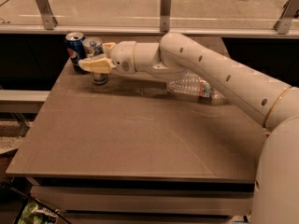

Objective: Move redbull can near pepsi can

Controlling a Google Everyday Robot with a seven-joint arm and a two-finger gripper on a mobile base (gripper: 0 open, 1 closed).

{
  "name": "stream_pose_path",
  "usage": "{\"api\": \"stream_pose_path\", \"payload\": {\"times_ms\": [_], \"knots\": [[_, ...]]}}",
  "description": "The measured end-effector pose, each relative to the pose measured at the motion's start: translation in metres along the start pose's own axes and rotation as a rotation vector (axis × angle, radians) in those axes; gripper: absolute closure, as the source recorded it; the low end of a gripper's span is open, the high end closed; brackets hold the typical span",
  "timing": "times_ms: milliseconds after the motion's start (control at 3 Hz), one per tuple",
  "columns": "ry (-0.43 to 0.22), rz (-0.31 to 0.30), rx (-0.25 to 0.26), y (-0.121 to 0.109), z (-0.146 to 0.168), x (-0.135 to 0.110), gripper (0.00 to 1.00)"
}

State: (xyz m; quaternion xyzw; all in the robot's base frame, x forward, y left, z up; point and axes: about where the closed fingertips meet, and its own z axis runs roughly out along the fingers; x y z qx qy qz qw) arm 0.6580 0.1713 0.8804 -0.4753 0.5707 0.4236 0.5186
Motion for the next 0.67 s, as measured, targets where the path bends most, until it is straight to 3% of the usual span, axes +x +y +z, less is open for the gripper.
{"api": "stream_pose_path", "payload": {"times_ms": [333,667], "knots": [[-0.001,0.0,-0.004,0.0016,0.0023,-0.0006,0.0],[-0.001,0.0,-0.005,0.0017,0.0024,-0.0006,0.0]]}}
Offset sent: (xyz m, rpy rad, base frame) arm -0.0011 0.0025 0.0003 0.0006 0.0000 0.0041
